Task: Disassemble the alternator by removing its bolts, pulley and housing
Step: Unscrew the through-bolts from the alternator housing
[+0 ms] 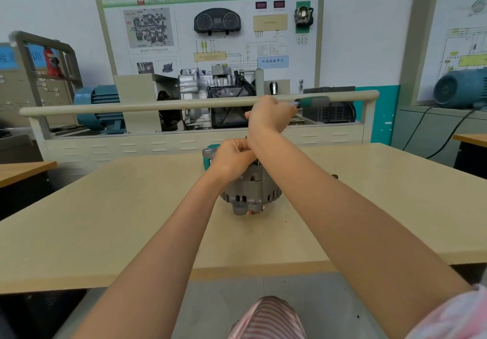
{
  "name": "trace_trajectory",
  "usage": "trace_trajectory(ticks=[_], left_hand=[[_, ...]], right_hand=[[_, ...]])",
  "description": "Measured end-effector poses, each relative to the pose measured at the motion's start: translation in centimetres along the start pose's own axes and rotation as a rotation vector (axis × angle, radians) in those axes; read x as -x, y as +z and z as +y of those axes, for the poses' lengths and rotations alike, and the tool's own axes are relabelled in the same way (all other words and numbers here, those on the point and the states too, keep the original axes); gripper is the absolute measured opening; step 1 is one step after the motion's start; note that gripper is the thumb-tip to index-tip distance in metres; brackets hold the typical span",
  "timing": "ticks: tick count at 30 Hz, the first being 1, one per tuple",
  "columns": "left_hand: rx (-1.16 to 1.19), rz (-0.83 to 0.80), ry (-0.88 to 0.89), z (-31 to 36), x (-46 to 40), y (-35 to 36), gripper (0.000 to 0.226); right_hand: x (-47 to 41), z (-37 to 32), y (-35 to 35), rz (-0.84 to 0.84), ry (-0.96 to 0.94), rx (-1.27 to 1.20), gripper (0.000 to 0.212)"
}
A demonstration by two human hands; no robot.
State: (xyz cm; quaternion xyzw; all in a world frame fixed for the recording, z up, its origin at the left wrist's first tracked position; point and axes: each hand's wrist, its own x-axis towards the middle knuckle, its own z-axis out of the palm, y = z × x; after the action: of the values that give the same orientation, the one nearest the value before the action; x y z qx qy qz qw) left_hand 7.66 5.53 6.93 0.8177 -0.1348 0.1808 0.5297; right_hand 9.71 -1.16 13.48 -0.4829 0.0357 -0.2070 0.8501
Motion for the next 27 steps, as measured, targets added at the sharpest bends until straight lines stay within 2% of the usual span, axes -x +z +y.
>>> trace_trajectory(ticks=[2, 5, 8, 11, 13, 16, 18, 20, 22, 25, 27], left_hand=[[0.003, -0.003, 0.01, 0.0, 0.0, 0.1, 0.035], [0.077, -0.073, 0.022, 0.2, 0.1, -0.2, 0.02], [0.105, -0.12, 0.002, 0.1, 0.0, -0.3, 0.012], [0.097, -0.108, 0.002, 0.1, 0.0, -0.4, 0.012], [0.092, -0.1, 0.026, 0.1, 0.1, -0.4, 0.012], [0.046, -0.05, 0.033, -0.2, 0.0, -0.2, 0.03], [0.035, -0.016, 0.021, -0.4, -0.1, -0.1, 0.039], [0.061, -0.02, 0.022, -0.3, 0.0, -0.1, 0.033], [0.088, -0.056, 0.038, 0.0, 0.1, -0.1, 0.023], [0.093, -0.112, 0.025, -0.1, 0.1, -0.3, 0.015], [0.086, -0.123, 0.013, 0.0, 0.1, -0.4, 0.013]], right_hand=[[0.0, -0.2, 0.2, -0.045, 0.041, 0.029, 0.012], [-0.7, -1.2, -0.1, -0.31, 0.274, 0.132, 0.022], [-1.8, -1.7, -0.8, -0.567, 0.451, 0.083, 0.032], [-1.9, -2.0, -1.3, -0.645, 0.487, 0.086, 0.028], [-1.3, -1.7, -1.0, -0.53, 0.425, 0.071, 0.027], [-0.2, -0.5, -0.2, -0.136, 0.125, -0.015, 0.012], [0.1, 0.1, 0.1, -0.036, 0.021, -0.092, 0.012], [-0.1, -0.2, -0.1, -0.126, 0.091, -0.026, 0.014], [-0.6, -0.9, -0.4, -0.306, 0.24, 0.068, 0.021], [-1.7, -1.5, -0.9, -0.58, 0.441, 0.046, 0.031], [-2.0, -1.8, -1.4, -0.669, 0.499, 0.03, 0.027]])
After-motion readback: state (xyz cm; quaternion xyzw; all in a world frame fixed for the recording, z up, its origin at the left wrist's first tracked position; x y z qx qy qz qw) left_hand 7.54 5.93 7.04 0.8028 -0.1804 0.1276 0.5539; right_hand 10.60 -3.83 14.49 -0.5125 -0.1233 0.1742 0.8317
